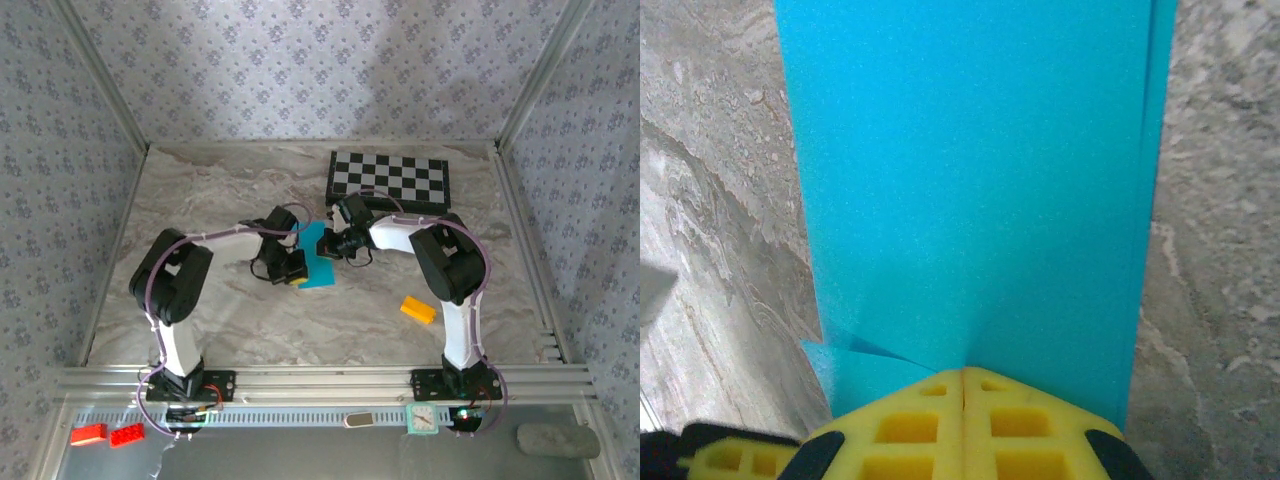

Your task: Fold a paper plane with a square sheet of paper (pick it up from the middle)

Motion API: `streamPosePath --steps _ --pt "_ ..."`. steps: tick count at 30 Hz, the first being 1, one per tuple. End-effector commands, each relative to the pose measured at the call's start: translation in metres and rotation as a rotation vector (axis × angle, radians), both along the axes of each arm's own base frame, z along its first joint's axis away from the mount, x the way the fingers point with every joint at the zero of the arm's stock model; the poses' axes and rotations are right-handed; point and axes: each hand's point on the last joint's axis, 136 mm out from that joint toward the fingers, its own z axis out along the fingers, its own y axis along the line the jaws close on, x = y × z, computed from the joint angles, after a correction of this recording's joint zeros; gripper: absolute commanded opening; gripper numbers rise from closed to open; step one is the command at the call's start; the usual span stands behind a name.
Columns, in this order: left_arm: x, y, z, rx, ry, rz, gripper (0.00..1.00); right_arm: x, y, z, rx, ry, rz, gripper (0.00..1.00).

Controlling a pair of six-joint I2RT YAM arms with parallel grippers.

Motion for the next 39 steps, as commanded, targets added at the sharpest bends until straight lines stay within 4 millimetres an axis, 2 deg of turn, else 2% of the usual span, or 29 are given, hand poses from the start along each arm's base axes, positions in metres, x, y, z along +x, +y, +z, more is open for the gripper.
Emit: streamPosePath --steps 1,3,5,9,12,13,14,16,19,23,25,26,30,39 --pt "-0.051 0.030 -0.004 0.137 0.104 -0.052 0.11 -0.036 -0.055 -0.080 -0.271 0.187 -0.077 0.00" --pt "-0.059 0.036 -0.004 0.145 0.108 -0.040 0.11 -0.035 -0.054 -0.080 -0.267 0.185 -0.077 0.00" --pt "-0.058 0.040 0.001 0.158 0.084 -0.030 0.11 -0.035 -0.053 -0.079 -0.262 0.184 -0.075 0.00" --pt "-0.029 0.028 0.033 0.117 -0.039 -0.020 0.11 -0.029 -0.043 -0.065 -0.213 0.165 -0.063 0.00" --pt "-0.004 0.014 0.059 0.054 -0.134 -0.001 0.17 -0.021 -0.028 -0.036 -0.143 0.126 -0.042 0.02" --pt "0.004 0.010 0.065 0.036 -0.158 0.008 0.19 -0.008 -0.018 -0.015 -0.099 0.092 -0.052 0.04" --pt "0.011 0.007 0.070 0.018 -0.178 0.021 0.21 -0.004 -0.013 -0.001 -0.069 0.075 -0.055 0.06" --pt "0.025 0.000 0.075 -0.023 -0.207 0.050 0.25 0.002 -0.007 0.022 -0.028 0.045 -0.062 0.10" --pt "0.043 -0.010 0.078 -0.089 -0.214 0.108 0.30 0.006 -0.007 0.043 -0.003 0.028 -0.096 0.22" --pt "0.060 -0.020 0.072 -0.148 -0.207 0.152 0.29 0.004 -0.021 0.050 -0.017 0.042 -0.172 0.33" --pt "0.064 -0.024 0.068 -0.162 -0.194 0.156 0.27 0.007 -0.026 0.056 -0.003 0.041 -0.210 0.36" --pt "0.066 -0.026 0.064 -0.162 -0.185 0.157 0.26 -0.001 -0.033 0.046 -0.019 0.070 -0.228 0.36" --pt "0.068 -0.030 0.057 -0.169 -0.171 0.160 0.23 -0.005 -0.043 0.042 -0.028 0.106 -0.288 0.37" --pt "0.075 -0.016 0.032 -0.109 -0.160 0.209 0.24 -0.010 -0.039 0.032 -0.016 0.147 -0.292 0.44"
